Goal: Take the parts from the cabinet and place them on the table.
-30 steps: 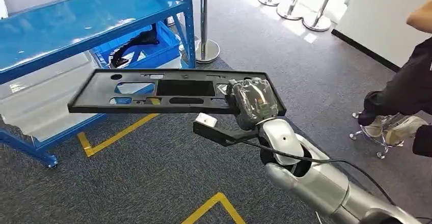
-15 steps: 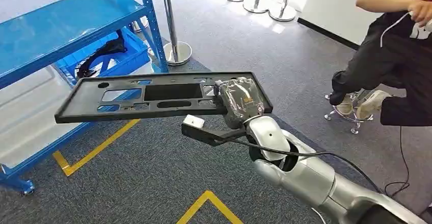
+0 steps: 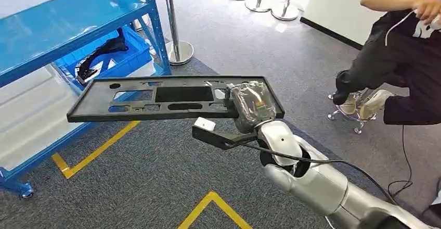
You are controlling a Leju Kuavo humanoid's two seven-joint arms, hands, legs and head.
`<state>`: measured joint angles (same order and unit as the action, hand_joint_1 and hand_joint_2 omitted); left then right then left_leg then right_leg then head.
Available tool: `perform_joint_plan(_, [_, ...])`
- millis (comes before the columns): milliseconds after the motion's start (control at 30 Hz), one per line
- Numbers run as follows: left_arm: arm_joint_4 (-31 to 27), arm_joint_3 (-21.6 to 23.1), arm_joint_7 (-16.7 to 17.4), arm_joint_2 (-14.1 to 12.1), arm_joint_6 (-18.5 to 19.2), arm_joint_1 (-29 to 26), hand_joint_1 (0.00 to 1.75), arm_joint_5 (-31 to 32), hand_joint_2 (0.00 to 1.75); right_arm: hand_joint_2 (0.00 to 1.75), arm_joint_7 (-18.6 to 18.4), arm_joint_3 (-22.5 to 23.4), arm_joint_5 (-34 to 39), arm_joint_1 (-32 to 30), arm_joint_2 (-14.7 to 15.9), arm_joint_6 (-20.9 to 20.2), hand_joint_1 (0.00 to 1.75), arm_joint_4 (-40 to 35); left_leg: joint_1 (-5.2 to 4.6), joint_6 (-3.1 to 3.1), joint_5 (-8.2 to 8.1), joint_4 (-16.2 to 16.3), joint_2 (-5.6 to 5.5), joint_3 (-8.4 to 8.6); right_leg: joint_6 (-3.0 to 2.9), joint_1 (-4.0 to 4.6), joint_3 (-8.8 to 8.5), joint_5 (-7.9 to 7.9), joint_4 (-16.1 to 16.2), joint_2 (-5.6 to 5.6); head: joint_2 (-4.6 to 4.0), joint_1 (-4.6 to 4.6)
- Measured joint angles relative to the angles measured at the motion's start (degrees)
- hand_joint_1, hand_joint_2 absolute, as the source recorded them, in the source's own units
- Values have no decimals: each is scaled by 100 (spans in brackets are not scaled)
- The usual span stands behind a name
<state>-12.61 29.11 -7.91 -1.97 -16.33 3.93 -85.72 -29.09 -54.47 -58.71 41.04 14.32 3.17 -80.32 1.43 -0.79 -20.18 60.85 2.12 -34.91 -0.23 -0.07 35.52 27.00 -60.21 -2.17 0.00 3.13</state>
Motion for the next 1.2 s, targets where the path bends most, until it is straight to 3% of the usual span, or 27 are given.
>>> perform_joint_plan(133, [0,15,0,0,26,7,0,0,175,175,59,0,70,16,-22,83,175,46,-15,-164,36,-73,71,44,-118,51,25,-82,76,159,0,-2])
perform_joint_plan(167, [0,15,2,0,24,12,0,0,175,175,77,0,81,15,-37,88,175,59,16,-196,-19,4,21,44,-172,-35,-34,-142,173,170,0,-13])
perform_joint_plan(200, [0,17,2,-2,22,10,0,-2,175,175,83,0,87,37,-55,98,175,79,1,-199,-157,158,-65,-19,-200,-18,-35,-157,195,187,0,-44])
perform_joint_plan(233, [0,17,11,-2,9,7,0,-4,175,175,94,0,94,53,-85,116,175,96,0,-191,-402,523,-109,-181,-240,-14,-22,-170,191,202,0,-99])
perform_joint_plan(300, [0,17,24,-2,-4,-16,0,-9,175,175,101,-15,114,50,-127,155,175,131,-13,-194,-808,1404,-152,-573,-256,15,-9,-168,182,264,0,-212])
perform_joint_plan(333, [0,20,28,-2,-7,-20,0,-13,175,175,101,-22,118,50,-136,160,175,144,-17,-195,-848,1644,-161,-687,-258,28,0,-170,168,304,0,-247])
perform_joint_plan(367, [0,20,35,-2,-7,-21,0,-13,175,175,101,-26,120,50,-146,160,175,155,-18,-193,-792,1648,-162,-689,-258,34,4,-169,159,330,0,-265])
perform_joint_plan(400, [0,20,37,-2,-7,-21,0,-13,175,175,101,-26,122,50,-149,160,175,160,-18,-192,-747,1610,-163,-670,-258,35,5,-169,152,343,0,-271])
perform_joint_plan(433, [2,20,37,-4,-9,-20,0,-13,175,175,101,-33,125,52,-160,160,175,175,-18,-184,-554,1357,-165,-540,-257,37,9,-168,133,385,0,-291])
perform_joint_plan(500, [4,26,37,-24,-9,-18,0,-13,175,175,101,-42,125,53,-197,160,175,201,-8,-159,-68,400,-231,-77,-237,35,13,-151,83,475,0,-339])
perform_joint_plan(533, [9,31,37,-31,-9,-19,0,-15,175,175,101,-42,125,57,-212,160,175,205,9,-137,-57,101,-386,21,-209,44,48,-133,43,504,0,-363])
perform_joint_plan(567, [15,35,37,-31,-11,-14,0,-15,175,175,101,-42,136,74,-214,166,175,210,-1,-130,-71,34,-402,26,-179,68,111,-116,-30,561,0,-361])
perform_joint_plan(633, [17,57,39,-31,-11,-12,0,-15,175,175,127,-42,171,77,-225,190,175,212,-40,-72,-52,41,-340,9,-114,36,133,-148,2,608,0,-302])
perform_joint_plan(667, [17,66,39,-31,-11,-8,0,-15,175,175,136,-42,179,77,-225,195,175,214,-42,-40,-33,30,-311,8,-86,29,142,-163,1,640,0,-322])
perform_joint_plan(700, [17,74,39,-28,-15,-7,0,-15,175,175,142,-42,186,77,-223,195,175,214,26,6,-2,-18,-246,17,-69,26,161,-140,-30,640,0,-326])
perform_joint_plan(733, [17,85,39,-37,-15,1,0,-13,175,175,151,-42,188,88,-221,195,175,214,22,25,8,-24,-214,17,-22,50,207,-30,-166,474,0,-302])
perform_joint_plan(767, [17,96,39,-42,-13,2,0,-11,175,175,151,-42,188,106,-221,197,175,214,24,46,14,-28,-181,10,22,28,364,182,-500,361,0,-193])
perform_joint_plan(833, [17,109,39,-42,-9,-8,0,-7,175,175,151,-42,199,98,-221,197,175,214,21,47,13,-28,-103,-1,85,-16,777,581,-1389,266,0,-160])
perform_joint_plan(867, [20,111,39,-42,-7,-13,0,-7,175,175,151,-42,201,93,-221,199,175,214,22,47,12,-28,-57,-3,100,-37,928,656,-1706,259,0,-125])
perform_joint_plan(900, [20,114,39,-42,-7,-13,0,-7,175,175,151,-42,203,94,-219,199,175,214,22,45,11,-27,-20,0,109,-55,946,594,-1729,253,0,-94])
perform_joint_plan(933, [20,116,39,-42,-5,-11,0,-7,175,175,151,-42,205,94,-214,199,175,216,23,39,6,-27,20,8,107,-64,819,413,-1477,236,0,-66])
perform_joint_plan(1000, [20,116,39,-42,0,-2,0,-7,175,175,151,-42,204,101,-210,201,175,216,24,6,-17,-28,86,41,56,-52,285,-85,-439,120,0,-5])
perform_joint_plan(1033, [20,116,39,-42,2,-2,0,-7,175,175,151,-42,203,111,-210,203,175,216,20,-16,-30,-34,123,57,15,-10,70,-120,29,-128,0,28])
perform_joint_plan(1067, [20,116,39,-42,7,1,0,-4,175,175,151,-42,203,118,-212,203,175,216,-18,-55,-28,-38,151,60,-29,50,74,-116,42,-106,0,17])
perform_joint_plan(1167, [20,120,37,-39,9,-1,0,-4,175,175,149,-42,206,126,-203,212,175,216,-18,-150,-23,-107,254,115,-109,67,100,-119,46,66,0,17])
perform_joint_plan(1200, [20,125,33,-41,11,4,0,-2,175,175,149,-42,206,129,-203,214,175,214,-19,-202,-46,-108,267,140,-170,33,43,-167,134,119,0,24])
